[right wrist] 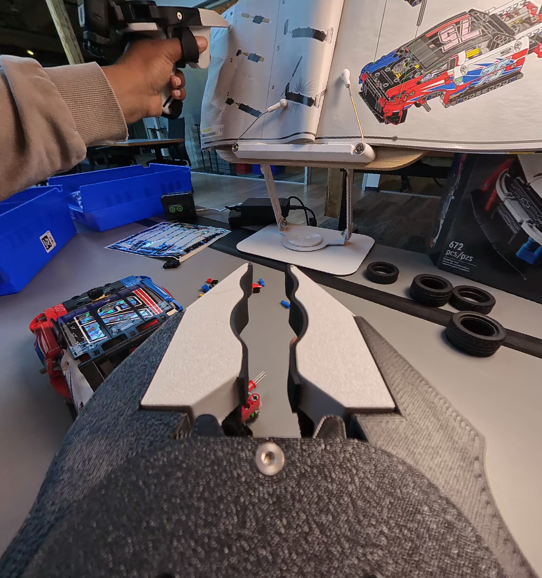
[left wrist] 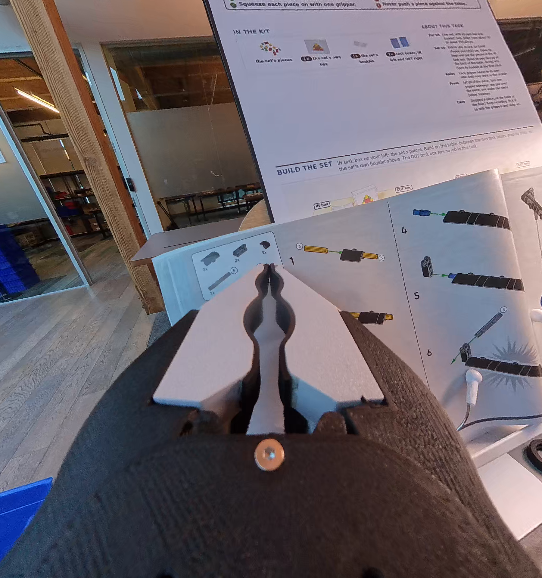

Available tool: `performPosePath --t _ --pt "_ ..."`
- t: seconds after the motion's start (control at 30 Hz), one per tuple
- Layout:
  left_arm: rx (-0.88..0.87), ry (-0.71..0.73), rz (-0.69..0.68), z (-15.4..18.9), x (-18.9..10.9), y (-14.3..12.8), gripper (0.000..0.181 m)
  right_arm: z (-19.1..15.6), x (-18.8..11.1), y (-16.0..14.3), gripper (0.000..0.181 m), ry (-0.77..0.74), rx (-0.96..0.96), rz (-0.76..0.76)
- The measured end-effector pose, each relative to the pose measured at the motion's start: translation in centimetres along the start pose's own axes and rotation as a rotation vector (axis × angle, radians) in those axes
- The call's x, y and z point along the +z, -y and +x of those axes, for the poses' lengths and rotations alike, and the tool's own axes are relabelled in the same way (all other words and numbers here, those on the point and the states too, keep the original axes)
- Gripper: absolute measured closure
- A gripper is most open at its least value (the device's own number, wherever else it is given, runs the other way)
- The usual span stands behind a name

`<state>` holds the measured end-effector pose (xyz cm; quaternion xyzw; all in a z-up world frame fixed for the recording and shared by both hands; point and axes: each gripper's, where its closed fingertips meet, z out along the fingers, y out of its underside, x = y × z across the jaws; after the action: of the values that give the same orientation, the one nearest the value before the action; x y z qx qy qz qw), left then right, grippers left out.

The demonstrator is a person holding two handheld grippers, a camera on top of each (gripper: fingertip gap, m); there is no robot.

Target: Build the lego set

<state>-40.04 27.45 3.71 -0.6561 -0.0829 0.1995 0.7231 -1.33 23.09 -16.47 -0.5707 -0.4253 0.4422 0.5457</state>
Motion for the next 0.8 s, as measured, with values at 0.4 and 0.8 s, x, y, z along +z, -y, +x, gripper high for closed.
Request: performPosePath --t 0.4,0.8 --pt "-0.091 -0.162 0.067 4.0 -4.4 0.9 0.181 -0.4 0.1 -0.2 0.163 0.022 -0.005 -0.008" --pt "0.017 -0.428 0.008 9.8 -18.2 1.1 0.177 -0.4 -0.1 0.4 0.163 0.017 -0.021 0.011"
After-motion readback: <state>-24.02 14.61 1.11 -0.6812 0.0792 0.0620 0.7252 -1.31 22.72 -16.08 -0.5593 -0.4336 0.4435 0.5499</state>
